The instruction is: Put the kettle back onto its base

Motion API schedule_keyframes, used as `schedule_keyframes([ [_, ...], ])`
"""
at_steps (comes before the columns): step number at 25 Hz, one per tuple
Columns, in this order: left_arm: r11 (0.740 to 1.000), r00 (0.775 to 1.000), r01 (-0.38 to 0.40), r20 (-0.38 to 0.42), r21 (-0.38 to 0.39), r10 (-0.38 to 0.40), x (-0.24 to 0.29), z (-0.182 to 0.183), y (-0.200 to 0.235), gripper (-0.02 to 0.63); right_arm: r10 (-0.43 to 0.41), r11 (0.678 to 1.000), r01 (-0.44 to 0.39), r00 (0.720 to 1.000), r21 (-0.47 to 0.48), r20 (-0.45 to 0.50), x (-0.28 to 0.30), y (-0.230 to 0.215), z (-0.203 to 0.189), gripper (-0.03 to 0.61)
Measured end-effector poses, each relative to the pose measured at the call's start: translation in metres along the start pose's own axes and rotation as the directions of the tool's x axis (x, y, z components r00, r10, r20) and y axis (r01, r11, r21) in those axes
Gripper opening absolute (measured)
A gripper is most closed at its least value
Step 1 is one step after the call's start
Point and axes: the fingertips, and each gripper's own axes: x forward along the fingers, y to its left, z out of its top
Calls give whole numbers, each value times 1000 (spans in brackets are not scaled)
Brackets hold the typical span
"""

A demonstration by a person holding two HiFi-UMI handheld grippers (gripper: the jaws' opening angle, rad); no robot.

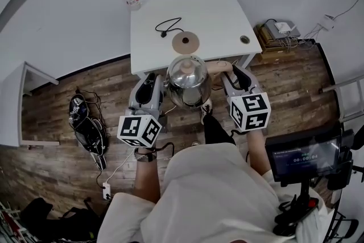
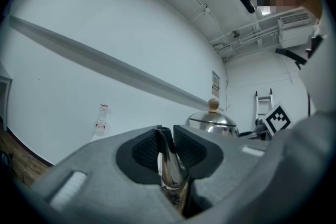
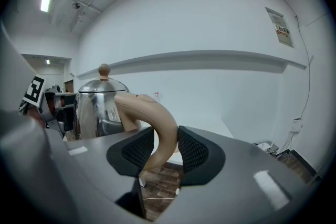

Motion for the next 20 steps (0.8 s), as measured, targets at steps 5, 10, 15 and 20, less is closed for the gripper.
schedule_keyframes([
  [5,1000,1000,-11,18,5,11,-5,-2,-1,75,14,1000,-14,1000,-10,23,1,1,0,147],
  [10,1000,1000,-25,2,5,25,48,4,24,75,32,999,-32,999,-1,9,53,-22,18,147],
  [15,999,999,-42,-21,-1,42,82,3,41,75,44,999,-44,999,5,-18,88,-37,25,147],
  [20,999,999,-45,-31,-11,44,109,-7,54,75,51,999,-51,998,10,-43,116,-52,23,147],
])
